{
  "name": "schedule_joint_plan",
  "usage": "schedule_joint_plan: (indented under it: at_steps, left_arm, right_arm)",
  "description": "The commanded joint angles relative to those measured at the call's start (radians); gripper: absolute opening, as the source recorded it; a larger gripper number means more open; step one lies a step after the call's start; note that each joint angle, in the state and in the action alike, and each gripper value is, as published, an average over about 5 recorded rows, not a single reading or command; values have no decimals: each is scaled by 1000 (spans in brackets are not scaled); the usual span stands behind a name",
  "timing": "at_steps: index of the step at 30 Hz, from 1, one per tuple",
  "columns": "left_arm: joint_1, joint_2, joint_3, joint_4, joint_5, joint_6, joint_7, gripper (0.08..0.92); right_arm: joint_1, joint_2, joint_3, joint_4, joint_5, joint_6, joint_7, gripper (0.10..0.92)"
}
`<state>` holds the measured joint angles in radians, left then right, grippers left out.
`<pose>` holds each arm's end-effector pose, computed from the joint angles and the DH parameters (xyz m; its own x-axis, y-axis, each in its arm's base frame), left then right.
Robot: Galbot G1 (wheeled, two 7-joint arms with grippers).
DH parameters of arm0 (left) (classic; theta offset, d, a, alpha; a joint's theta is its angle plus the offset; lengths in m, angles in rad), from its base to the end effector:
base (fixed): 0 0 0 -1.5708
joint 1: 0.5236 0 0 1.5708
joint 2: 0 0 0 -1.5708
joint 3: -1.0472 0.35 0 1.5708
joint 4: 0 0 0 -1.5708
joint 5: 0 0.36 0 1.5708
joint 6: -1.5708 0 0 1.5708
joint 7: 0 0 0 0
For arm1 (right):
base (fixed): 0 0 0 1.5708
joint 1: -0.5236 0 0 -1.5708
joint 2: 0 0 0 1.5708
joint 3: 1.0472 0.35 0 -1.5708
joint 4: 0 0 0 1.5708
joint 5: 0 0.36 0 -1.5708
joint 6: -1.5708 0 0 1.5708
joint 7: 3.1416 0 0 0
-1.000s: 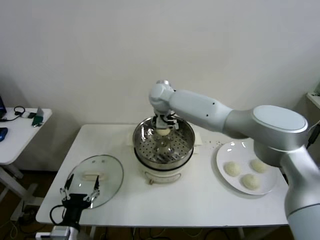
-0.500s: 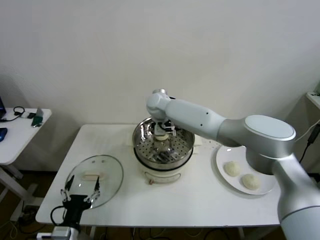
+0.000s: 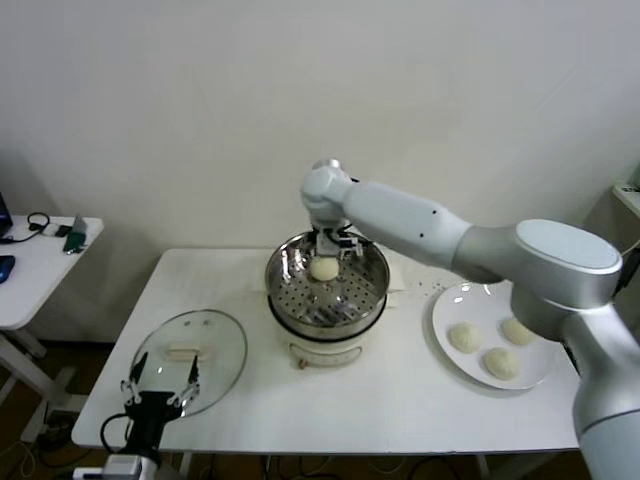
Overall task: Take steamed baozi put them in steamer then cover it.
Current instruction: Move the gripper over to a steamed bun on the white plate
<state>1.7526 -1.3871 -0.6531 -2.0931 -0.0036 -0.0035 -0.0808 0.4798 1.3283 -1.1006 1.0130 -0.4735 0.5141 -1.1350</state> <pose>0.1317 0.0707 -0.3225 -0.9844 -0.0968 0.1467 -0.0611 0.9711 0.2308 0.5967 0.1663 -0.0425 -0.3711 -0.0450 0.9275 -0.1630 -0.9802 -0.1127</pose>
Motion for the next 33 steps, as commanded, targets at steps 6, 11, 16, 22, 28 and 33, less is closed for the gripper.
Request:
schedule_joint_plan:
  at_steps: [6, 11, 16, 22, 28, 33]
  left_arm:
    - [24, 10, 5, -24, -7, 9, 13, 823]
    - [-20, 4, 0, -28, -4, 17, 10, 823]
    - [-48, 10, 3, -31, -4, 26, 7, 823]
    - [-23, 11, -3, -24, -4, 13, 8, 823]
    - [-10, 11, -11, -26, -7, 11, 8, 823]
    - [-8, 9, -9, -29, -5, 17, 11, 823]
  right_arm:
    - [188, -335, -150, 96, 624, -353, 58, 823]
    - [212, -526, -252, 232, 810, -621, 103, 823]
    - [167, -655, -285, 272, 890, -757, 102, 823]
    - [62, -724, -302, 236, 848, -768, 64, 823]
    - [-130, -727, -178, 174, 744, -765, 54, 823]
    - [-248, -693, -88, 114, 683, -752, 61, 823]
